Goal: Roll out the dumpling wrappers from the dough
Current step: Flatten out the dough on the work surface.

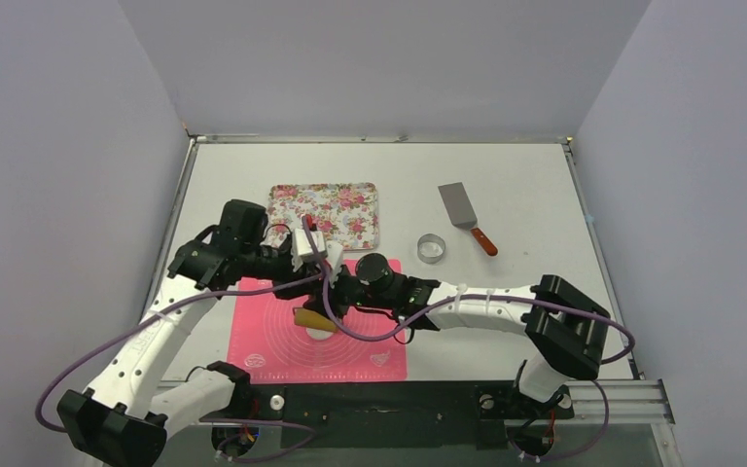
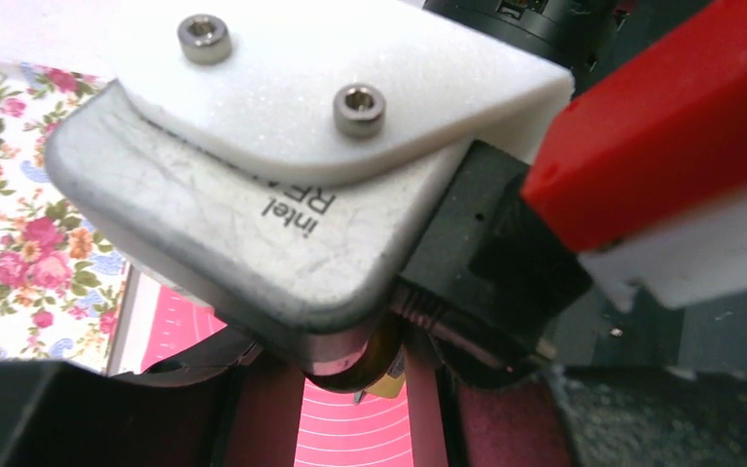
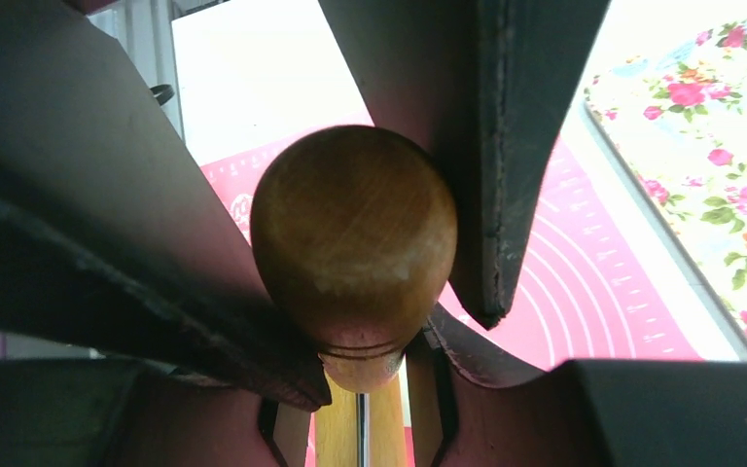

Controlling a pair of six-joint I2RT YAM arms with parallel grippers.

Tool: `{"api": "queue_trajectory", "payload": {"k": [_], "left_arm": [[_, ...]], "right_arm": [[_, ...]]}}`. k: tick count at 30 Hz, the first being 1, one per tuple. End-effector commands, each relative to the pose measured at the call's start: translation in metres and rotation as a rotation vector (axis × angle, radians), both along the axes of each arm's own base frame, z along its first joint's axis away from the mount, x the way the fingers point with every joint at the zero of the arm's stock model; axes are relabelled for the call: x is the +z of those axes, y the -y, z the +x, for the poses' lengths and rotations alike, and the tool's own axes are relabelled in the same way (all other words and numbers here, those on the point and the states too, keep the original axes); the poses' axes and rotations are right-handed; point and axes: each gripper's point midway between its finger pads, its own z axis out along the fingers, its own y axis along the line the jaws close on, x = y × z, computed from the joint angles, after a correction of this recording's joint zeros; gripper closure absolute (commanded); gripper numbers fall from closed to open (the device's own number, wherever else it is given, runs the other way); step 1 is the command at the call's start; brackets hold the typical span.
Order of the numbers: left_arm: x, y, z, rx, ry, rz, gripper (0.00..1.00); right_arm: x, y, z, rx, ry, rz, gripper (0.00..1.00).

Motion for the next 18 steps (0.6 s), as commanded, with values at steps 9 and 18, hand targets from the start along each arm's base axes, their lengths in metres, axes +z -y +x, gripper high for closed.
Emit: {"api": "queue_trajectory", "payload": {"k": [9,18], "left_arm": [[-0.036,0.019,0.034,0.022,0.058,-0.007,1.0],[-0.084,0.008,0.009,-0.057,-0.054,0.083,1.0]], "right_arm": [[-0.02,0.002,0.091,-0.211,0.039,0.046,1.0],[-0.087,0.016,0.067,-0.175,-0.088,-0.073,1.0]]}}
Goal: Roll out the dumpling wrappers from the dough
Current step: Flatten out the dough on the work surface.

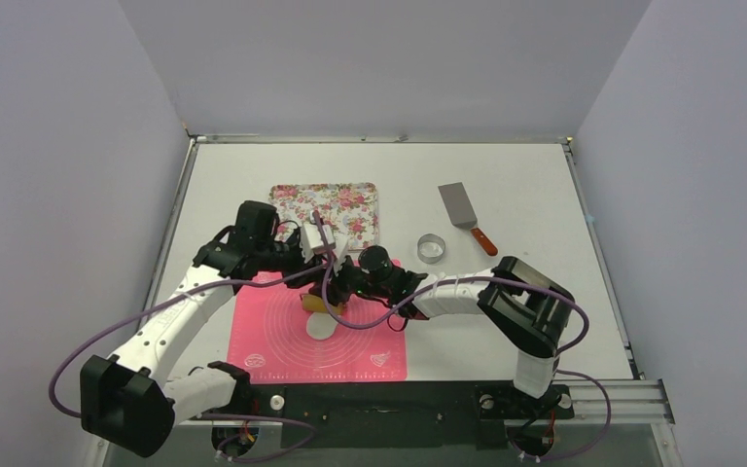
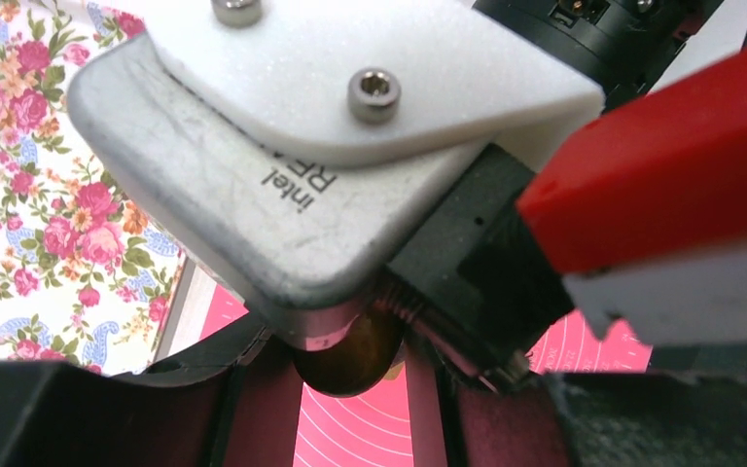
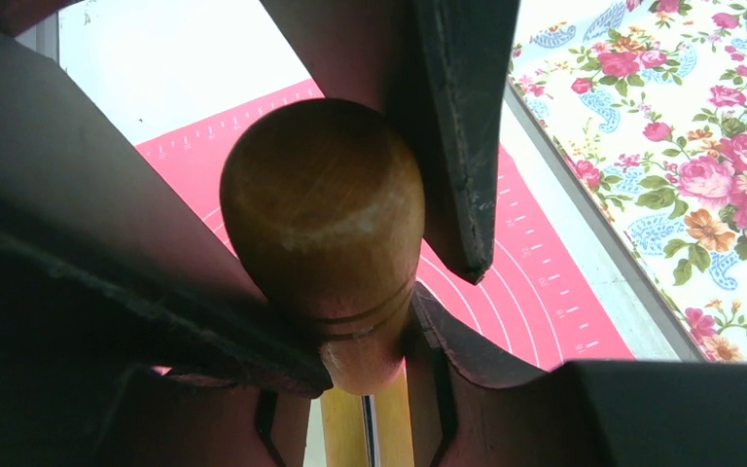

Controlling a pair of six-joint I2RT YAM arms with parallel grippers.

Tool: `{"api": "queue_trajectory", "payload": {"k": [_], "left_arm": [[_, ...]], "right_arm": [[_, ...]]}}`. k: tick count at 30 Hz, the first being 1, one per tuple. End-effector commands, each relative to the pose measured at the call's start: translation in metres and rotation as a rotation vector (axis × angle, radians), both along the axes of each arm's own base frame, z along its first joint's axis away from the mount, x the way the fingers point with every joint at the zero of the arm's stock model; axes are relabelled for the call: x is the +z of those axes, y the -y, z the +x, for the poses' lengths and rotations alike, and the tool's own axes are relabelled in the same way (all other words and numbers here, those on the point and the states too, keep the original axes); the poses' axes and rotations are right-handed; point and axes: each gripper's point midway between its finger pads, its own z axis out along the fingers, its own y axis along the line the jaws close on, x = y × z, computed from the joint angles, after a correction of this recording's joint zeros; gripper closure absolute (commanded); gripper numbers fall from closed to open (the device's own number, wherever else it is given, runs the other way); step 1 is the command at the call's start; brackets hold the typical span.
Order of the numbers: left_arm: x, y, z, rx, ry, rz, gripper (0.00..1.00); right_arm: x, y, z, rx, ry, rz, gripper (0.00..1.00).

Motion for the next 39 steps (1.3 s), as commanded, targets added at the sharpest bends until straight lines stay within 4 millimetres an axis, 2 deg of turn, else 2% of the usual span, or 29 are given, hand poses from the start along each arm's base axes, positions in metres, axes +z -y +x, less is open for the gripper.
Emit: {"api": "queue_trajectory", "payload": {"k": [1,6,13,26,29,35,39], "left_arm": [[-0.036,0.009,-0.056,-0.207,-0.135,0.026,1.0],[-0.04,0.011,-0.072,-0.254,-0.155,0.015,1.0],[-0.036,0.012,-0.097,-0.322,-0.188,0.029,1.0],[-0.035,0.005,-0.113,-0.363,-0.211,0.042,1.0],[-0.029,0.005,-0.112,-0.364,-0.194,0.042,1.0],[-0.015,0.005,-0.114,-0.37,-0.181,0.032,1.0],[-0.018,0.003,-0.117,-0.373,-0.193,0.037,1.0]], "right_arm": [[-0.035,0.017,0.004,-0.114,-0.123,-0.072,1.0],[-0.052,0.021,-0.017,-0.073,-0.182,-0.136,1.0],[-0.054,0.02,-0.044,-0.021,-0.228,-0.164,1.0],[-0.068,0.016,-0.08,0.049,-0.309,-0.206,1.0],[-0.066,0.012,-0.082,0.057,-0.315,-0.199,1.0],[-0.046,0.004,-0.079,0.061,-0.291,-0.165,1.0],[-0.046,0.005,-0.082,0.067,-0.295,-0.173,1.0]]}}
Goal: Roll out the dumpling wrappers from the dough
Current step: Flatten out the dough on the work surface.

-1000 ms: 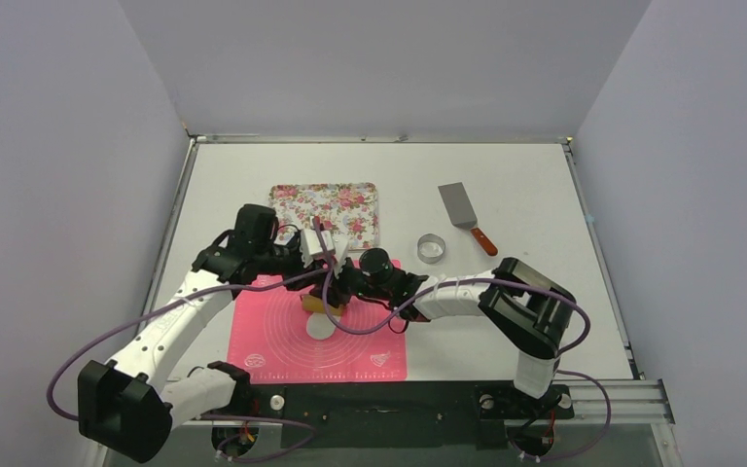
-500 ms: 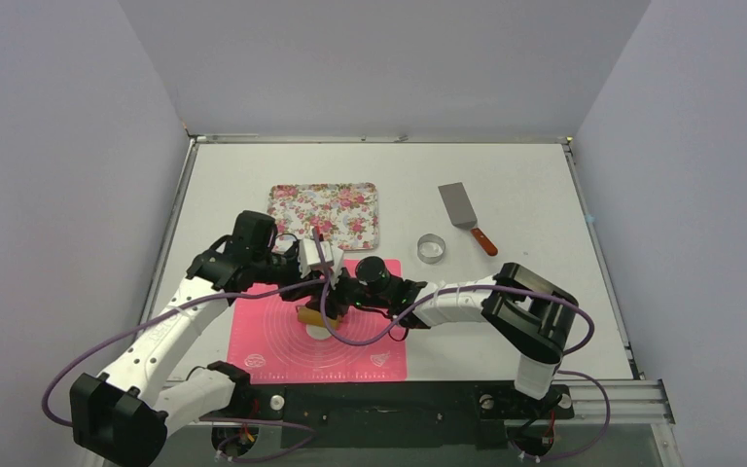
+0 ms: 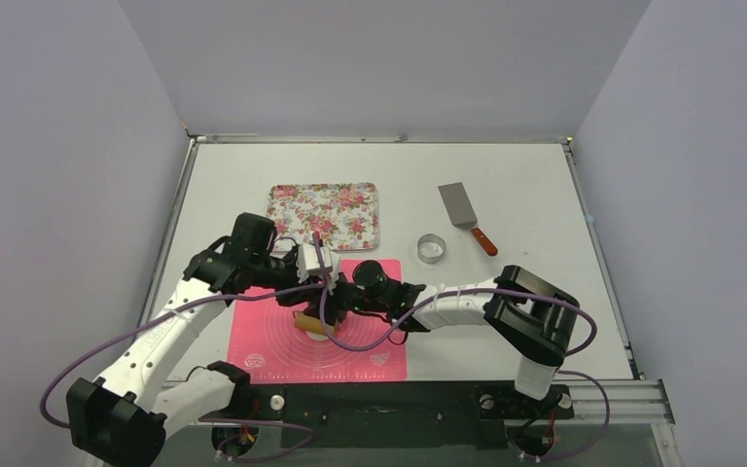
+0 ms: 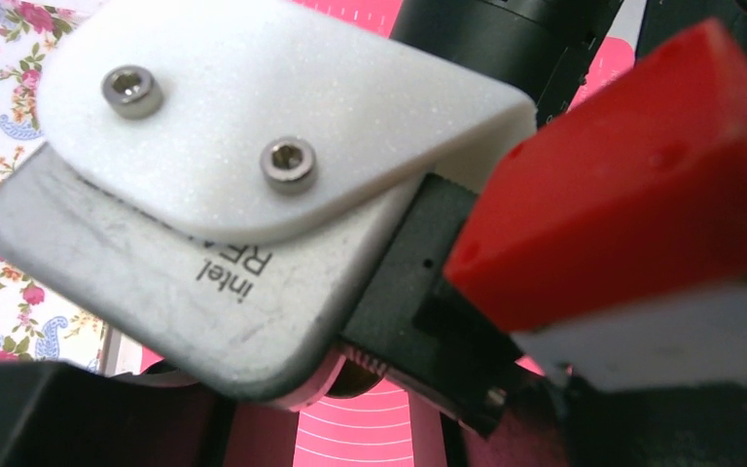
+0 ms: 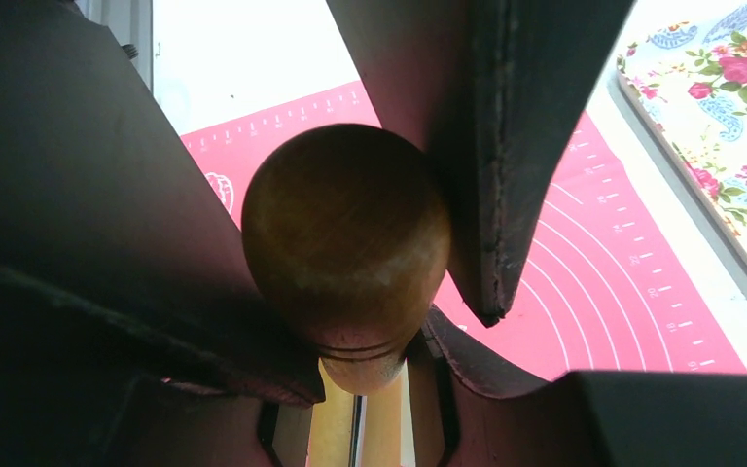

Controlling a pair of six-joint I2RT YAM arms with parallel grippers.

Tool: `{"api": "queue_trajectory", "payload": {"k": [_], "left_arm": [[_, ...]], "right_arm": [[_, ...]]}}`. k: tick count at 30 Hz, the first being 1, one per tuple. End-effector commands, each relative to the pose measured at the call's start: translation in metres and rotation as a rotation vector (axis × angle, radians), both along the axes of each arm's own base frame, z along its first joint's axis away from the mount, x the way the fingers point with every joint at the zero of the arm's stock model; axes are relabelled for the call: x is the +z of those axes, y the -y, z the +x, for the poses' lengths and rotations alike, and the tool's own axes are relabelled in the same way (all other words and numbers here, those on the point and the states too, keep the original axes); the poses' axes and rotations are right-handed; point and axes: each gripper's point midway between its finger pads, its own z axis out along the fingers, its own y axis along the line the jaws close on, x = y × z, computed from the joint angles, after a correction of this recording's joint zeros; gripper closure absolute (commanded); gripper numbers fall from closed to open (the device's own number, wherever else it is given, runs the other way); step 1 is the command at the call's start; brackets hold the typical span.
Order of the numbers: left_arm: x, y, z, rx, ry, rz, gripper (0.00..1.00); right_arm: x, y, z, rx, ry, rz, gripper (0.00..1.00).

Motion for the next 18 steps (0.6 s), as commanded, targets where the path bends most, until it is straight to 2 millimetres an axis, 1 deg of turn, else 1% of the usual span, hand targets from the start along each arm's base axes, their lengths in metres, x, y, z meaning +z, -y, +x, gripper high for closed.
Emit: {"api": "queue_trajectory", "payload": {"k": [1,5,9,15,17,18], "left_arm": [[-0.018,0.008,-0.073,-0.242,-0.185,0.003,1.0],[-0.02,0.008,-0.074,-0.244,-0.185,0.004,1.0],[-0.017,0.009,-0.072,-0.244,-0.18,0.0,1.0],[-0.011,0.008,-0.066,-0.231,-0.149,0.014,1.0],[-0.006,0.009,-0.063,-0.227,-0.136,0.012,1.0],[0.0,0.01,-0.06,-0.225,-0.122,0.006,1.0]], "right_arm": [[-0.046,0.015,-0.03,-0.039,-0.268,-0.177,1.0],[-0.048,0.017,-0.033,-0.04,-0.276,-0.181,1.0],[-0.042,0.014,-0.033,-0.037,-0.272,-0.171,1.0],[-0.027,0.009,-0.028,-0.036,-0.236,-0.152,1.0],[-0.019,0.007,-0.024,-0.043,-0.215,-0.145,1.0],[-0.011,0.005,-0.02,-0.05,-0.201,-0.131,1.0]]}}
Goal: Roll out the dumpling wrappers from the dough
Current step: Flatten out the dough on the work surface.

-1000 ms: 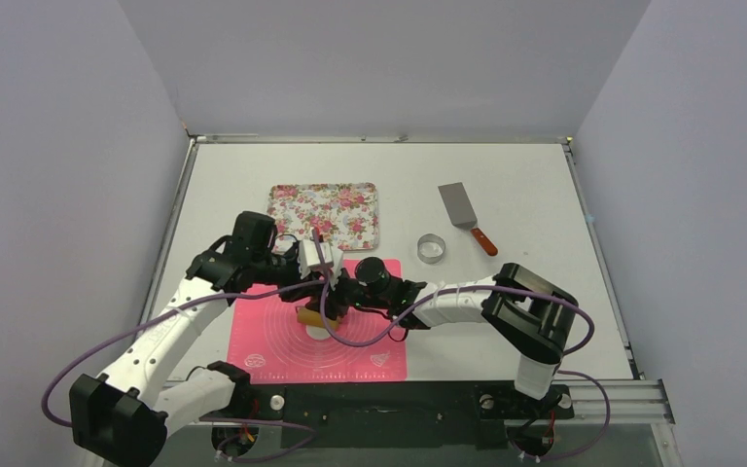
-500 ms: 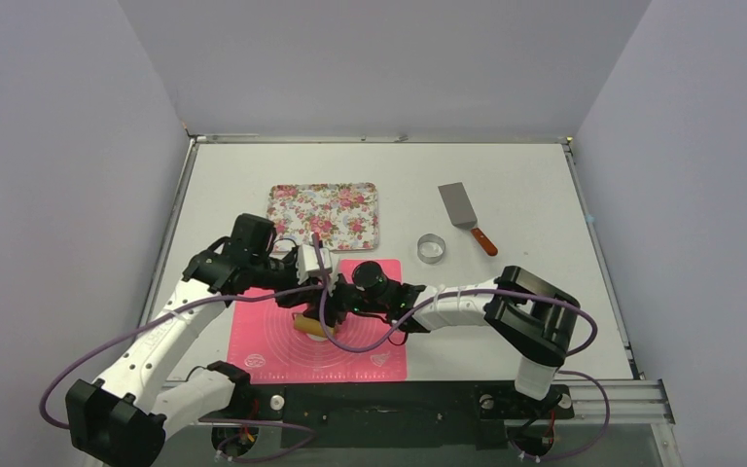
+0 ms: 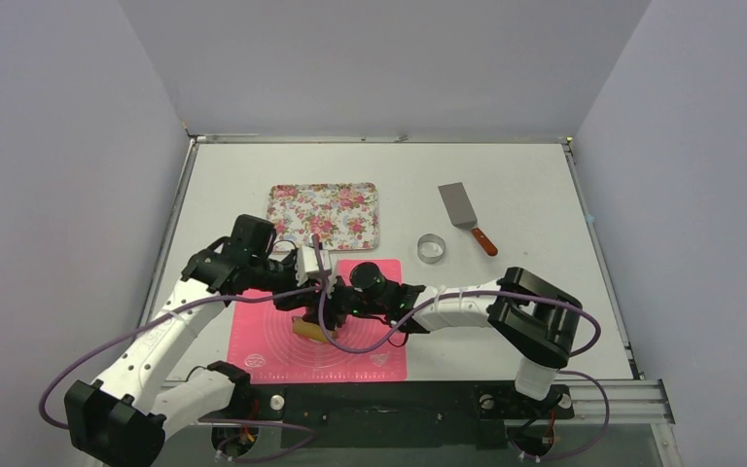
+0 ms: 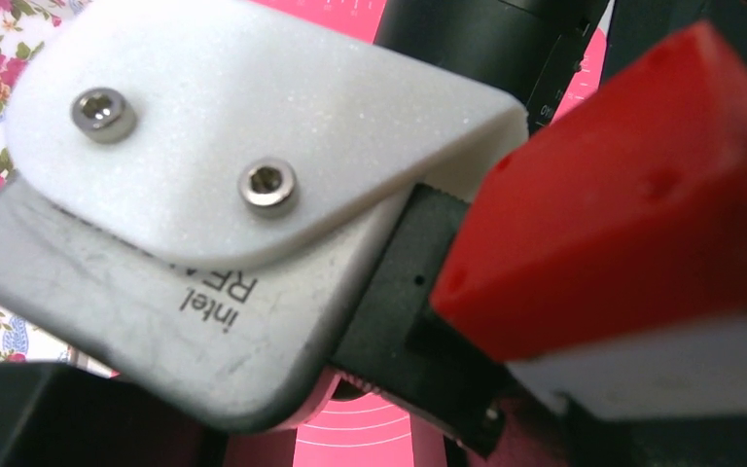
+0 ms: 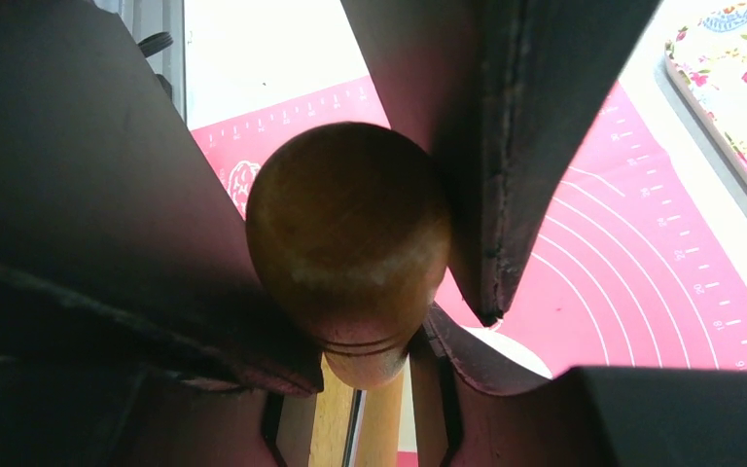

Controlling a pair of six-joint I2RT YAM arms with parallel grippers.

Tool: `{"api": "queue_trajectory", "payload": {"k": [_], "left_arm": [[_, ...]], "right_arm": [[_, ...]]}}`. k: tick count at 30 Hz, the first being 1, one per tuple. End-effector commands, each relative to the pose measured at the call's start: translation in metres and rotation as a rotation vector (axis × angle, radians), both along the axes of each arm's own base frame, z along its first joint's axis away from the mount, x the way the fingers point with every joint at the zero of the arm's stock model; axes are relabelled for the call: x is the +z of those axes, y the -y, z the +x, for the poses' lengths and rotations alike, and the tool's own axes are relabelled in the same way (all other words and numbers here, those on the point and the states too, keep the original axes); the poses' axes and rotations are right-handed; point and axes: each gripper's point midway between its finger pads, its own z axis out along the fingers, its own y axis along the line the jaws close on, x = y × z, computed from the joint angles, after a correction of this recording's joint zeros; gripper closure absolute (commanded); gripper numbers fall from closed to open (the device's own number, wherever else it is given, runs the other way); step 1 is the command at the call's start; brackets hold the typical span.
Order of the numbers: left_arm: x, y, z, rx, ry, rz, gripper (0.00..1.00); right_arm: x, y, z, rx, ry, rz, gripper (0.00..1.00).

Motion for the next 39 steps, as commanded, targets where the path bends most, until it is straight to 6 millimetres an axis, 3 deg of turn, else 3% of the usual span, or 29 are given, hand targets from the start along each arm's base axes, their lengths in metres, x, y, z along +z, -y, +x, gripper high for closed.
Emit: {"api": "queue_trajectory", "payload": {"k": [1,9,12,16,23,32,39], "left_arm": [[0.004,0.014,-0.045,-0.2,-0.081,-0.013,1.0],[0.056,0.036,-0.01,-0.136,0.035,-0.101,1.0],[0.06,0.044,0.002,-0.113,0.048,-0.13,1.0],[0.042,0.05,0.015,-0.095,0.033,-0.115,1.0],[0.005,0.049,0.02,-0.097,-0.013,-0.065,1.0],[-0.031,0.038,-0.01,-0.14,-0.144,-0.024,1.0],[-0.037,0.032,-0.027,-0.18,-0.19,-0.01,1.0]], "right_arm": [[-0.003,0.004,-0.001,-0.091,-0.151,-0.101,1.0],[0.057,0.008,0.043,-0.197,-0.017,0.005,1.0],[0.061,0.015,0.062,-0.233,0.018,0.004,1.0],[0.044,0.023,0.082,-0.256,0.017,-0.013,1.0],[-0.005,0.019,0.086,-0.234,-0.028,-0.043,1.0],[-0.043,0.033,0.058,-0.229,-0.172,-0.077,1.0],[-0.069,0.04,0.028,-0.185,-0.234,-0.183,1.0]]}}
